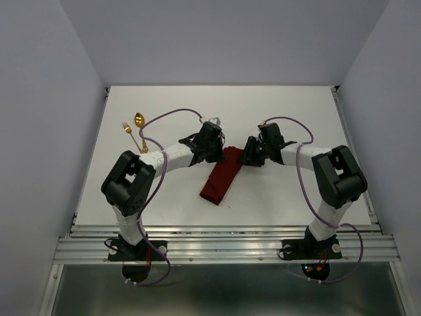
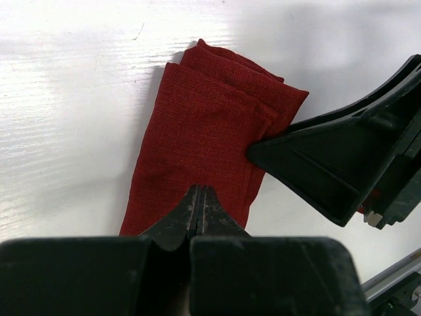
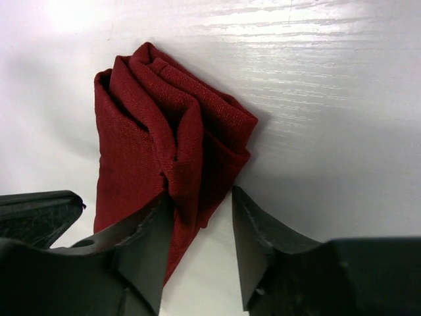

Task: Fold the napkin into a case and place the utensils inside
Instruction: Move the smaller rectangle folded napkin to the center of the board, then pick up the top corner of the smaller rectangle folded napkin from the center of the board.

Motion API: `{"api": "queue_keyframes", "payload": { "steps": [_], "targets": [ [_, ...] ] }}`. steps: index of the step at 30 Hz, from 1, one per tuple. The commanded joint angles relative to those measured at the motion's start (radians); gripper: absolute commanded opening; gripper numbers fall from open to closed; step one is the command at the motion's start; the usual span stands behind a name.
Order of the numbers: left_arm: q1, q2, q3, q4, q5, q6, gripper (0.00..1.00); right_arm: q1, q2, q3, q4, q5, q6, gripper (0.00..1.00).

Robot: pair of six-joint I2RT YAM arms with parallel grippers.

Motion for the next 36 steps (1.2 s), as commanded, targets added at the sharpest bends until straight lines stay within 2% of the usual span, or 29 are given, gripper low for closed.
{"api": "queue_keyframes", "payload": {
  "steps": [1, 5, 10, 13, 16, 17, 21, 25, 30, 31, 34, 35, 36],
  "targets": [
    [-0.004, -0.038, -0.003, 0.005, 0.016, -0.003, 0.00, 0.006, 0.002, -0.012, 0.096, 0.040, 0.025, 0.43],
    [-0.007, -0.029, -0.006, 0.013, 0.031, -0.008, 0.00, 0.006, 0.008, -0.012, 0.130, 0.025, 0.025, 0.29],
    [-0.007, -0.041, -0.022, 0.024, 0.036, -0.006, 0.00, 0.006, 0.011, -0.003, 0.157, 0.012, 0.027, 0.25],
    [-0.007, -0.054, -0.035, 0.024, 0.054, 0.009, 0.00, 0.006, 0.028, 0.006, 0.161, -0.002, 0.034, 0.18],
    [-0.007, -0.077, -0.067, 0.018, 0.113, 0.021, 0.00, 0.006, 0.030, -0.002, 0.154, 0.008, 0.056, 0.03],
    [-0.007, -0.096, -0.078, 0.019, 0.123, 0.023, 0.00, 0.006, 0.028, -0.005, 0.150, 0.012, 0.062, 0.01],
    [-0.014, -0.159, -0.151, 0.019, 0.156, 0.021, 0.00, 0.006, -0.007, -0.041, 0.102, 0.083, 0.096, 0.01],
    [-0.023, -0.216, -0.213, 0.010, 0.170, 0.023, 0.00, 0.006, -0.091, -0.120, 0.070, 0.086, 0.126, 0.01],
    [-0.037, -0.281, -0.228, -0.004, 0.075, 0.021, 0.01, 0.016, -0.184, -0.265, 0.094, 0.103, 0.212, 0.01],
    [-0.037, -0.285, -0.225, -0.004, 0.065, 0.021, 0.02, 0.016, -0.196, -0.279, 0.107, 0.103, 0.234, 0.02],
    [-0.040, -0.287, -0.193, -0.011, 0.050, 0.040, 0.12, 0.016, -0.230, -0.276, 0.070, 0.147, 0.232, 0.22],
    [-0.045, -0.284, -0.181, -0.025, 0.045, 0.047, 0.16, 0.016, -0.240, -0.269, 0.056, 0.167, 0.222, 0.36],
    [-0.049, -0.279, -0.168, -0.034, 0.026, 0.055, 0.22, 0.016, -0.257, -0.264, -0.004, 0.191, 0.211, 0.44]
  ]
}}
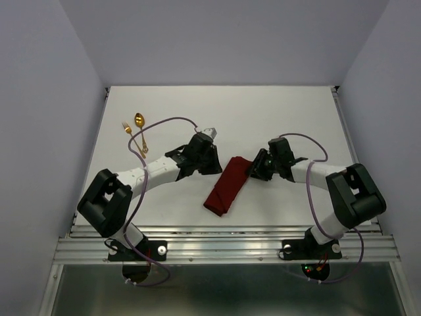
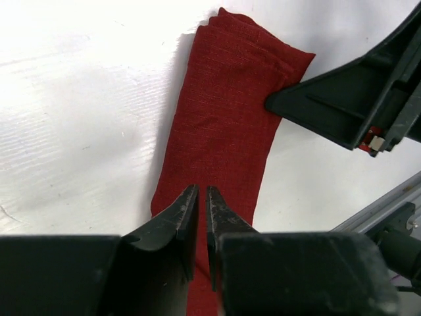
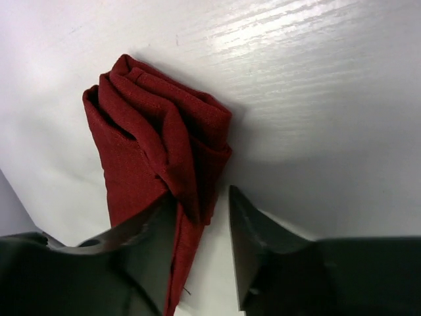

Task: Fold the napkin into a case and place the utensils inside
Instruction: Pick up the top corner of the smaller rectangle folded napkin from the center of the board.

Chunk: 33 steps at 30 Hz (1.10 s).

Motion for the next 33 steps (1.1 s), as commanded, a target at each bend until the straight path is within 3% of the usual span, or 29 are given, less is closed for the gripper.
{"api": "queue_keyframes", "payload": {
  "steps": [1, 2, 4, 7, 10, 15, 21, 27, 33],
  "targets": [
    [-0.019, -0.024, 0.083, -0.034, -0.069, 0.060, 0.26, 0.010, -0.087, 0.016, -0.095, 0.130, -0.008, 0.48],
    [-0.036, -0.014, 0.098, -0.060, -0.097, 0.070, 0.34, -0.019, -0.104, 0.018, -0.107, 0.121, -0.035, 0.53],
    [-0.057, -0.001, 0.159, -0.088, -0.120, 0.086, 0.40, -0.075, -0.155, 0.012, -0.115, 0.090, -0.055, 0.55],
    [-0.129, 0.042, 0.244, -0.157, -0.256, 0.106, 0.43, -0.192, -0.202, -0.019, -0.118, 0.031, -0.086, 0.54],
    [-0.184, 0.097, 0.319, -0.186, -0.295, 0.090, 0.45, -0.256, -0.213, -0.024, -0.132, 0.004, -0.114, 0.54],
    [-0.254, 0.225, 0.455, -0.223, -0.345, 0.110, 0.46, -0.293, -0.215, -0.039, -0.140, -0.019, -0.117, 0.54],
    [-0.283, 0.459, 0.701, -0.372, -0.413, 0.016, 0.47, -0.325, -0.239, -0.059, -0.155, -0.026, -0.124, 0.60],
    [-0.300, 0.555, 0.784, -0.445, -0.505, -0.036, 0.62, -0.334, -0.253, -0.064, -0.173, -0.042, -0.151, 0.61],
    [-0.300, 0.570, 0.776, -0.445, -0.528, -0.051, 0.58, -0.343, -0.256, -0.082, -0.172, -0.052, -0.149, 0.61]
  ]
}}
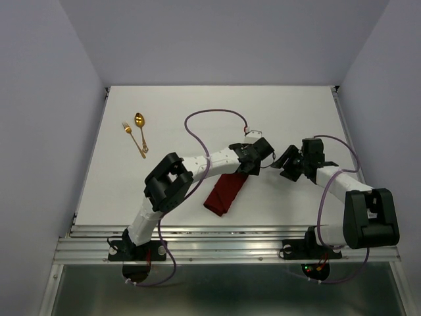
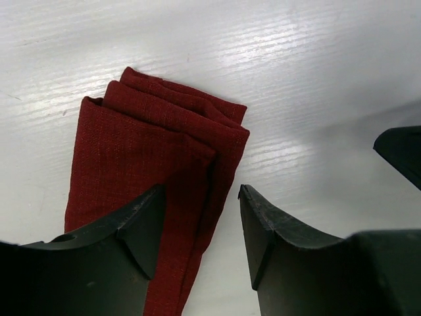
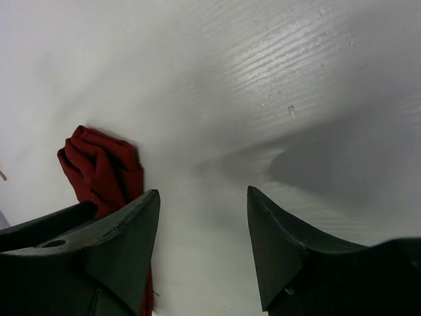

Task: Fold the napkin into a case and place the utensils inside
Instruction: Pick up the top corner of the smaller rectangle folded napkin from the center of the board.

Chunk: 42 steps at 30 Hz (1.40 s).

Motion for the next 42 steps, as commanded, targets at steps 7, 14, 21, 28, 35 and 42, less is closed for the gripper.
{"api": "queue_keyframes", "payload": {
  "steps": [7, 14, 21, 28, 35, 42],
  "targets": [
    [-0.005, -0.004, 0.041, -0.004, -0.044, -0.015, 0.55, -0.013, -0.034, -0.014, -0.004, -0.023, -0.022, 0.61],
    [-0.005, 0.028, 0.067, -0.001, -0.039, -0.004, 0.55, -0.013, -0.035, -0.023, -0.004, -0.029, -0.019, 0.61],
    [-0.005, 0.045, 0.070, 0.002, -0.055, -0.009, 0.45, -0.013, -0.031, -0.020, -0.004, -0.031, -0.019, 0.61],
    [-0.005, 0.051, 0.091, -0.016, -0.062, -0.006, 0.25, -0.013, -0.025, -0.014, -0.004, -0.040, -0.023, 0.61],
    [0.006, 0.002, 0.053, 0.028, -0.006, 0.006, 0.11, -0.013, 0.001, 0.018, -0.022, -0.087, -0.084, 0.62],
    [0.061, -0.149, -0.151, 0.224, 0.152, 0.034, 0.00, -0.013, 0.038, 0.090, -0.122, -0.137, -0.210, 0.65]
  ]
}}
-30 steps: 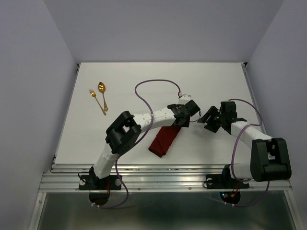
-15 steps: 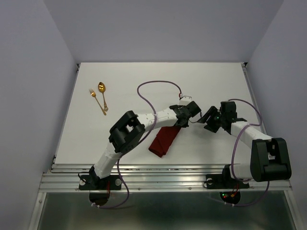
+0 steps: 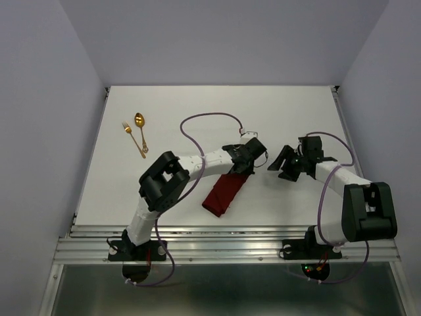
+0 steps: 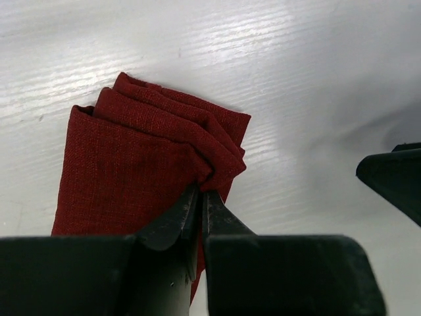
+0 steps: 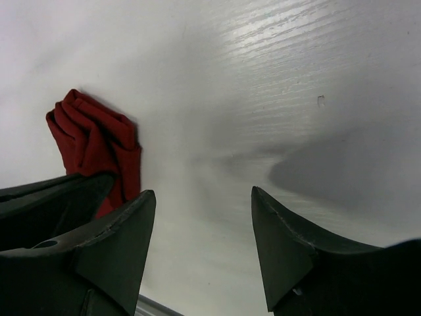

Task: Fold the napkin into a case and place the utensils inside
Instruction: Pick up the top corner of the smaller rectangle folded napkin from the center of the board, then stuff the top corner of the smaller-rectangle-folded napkin into the folded napkin.

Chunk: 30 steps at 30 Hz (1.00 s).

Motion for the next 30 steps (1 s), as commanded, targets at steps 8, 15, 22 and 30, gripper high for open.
{"api": "queue_keyframes", "payload": {
  "steps": [8, 15, 22, 30],
  "targets": [
    [0.103, -0.230, -0.221, 0.266, 0.234, 0.032, 0.00, 0.090, -0.058, 0.066, -0.064, -0.016, -0.068, 0.59],
    [0.131, -0.250, -0.267, 0.322, 0.321, 0.032, 0.00, 0.179, 0.020, 0.043, 0.098, -0.109, 0.053, 0.58],
    [0.134, -0.256, -0.284, 0.326, 0.334, 0.040, 0.00, 0.191, 0.132, 0.034, 0.258, -0.120, 0.155, 0.52],
    [0.145, -0.256, -0.286, 0.331, 0.358, 0.061, 0.00, 0.222, 0.241, 0.060, 0.327, -0.090, 0.205, 0.40]
  ]
}}
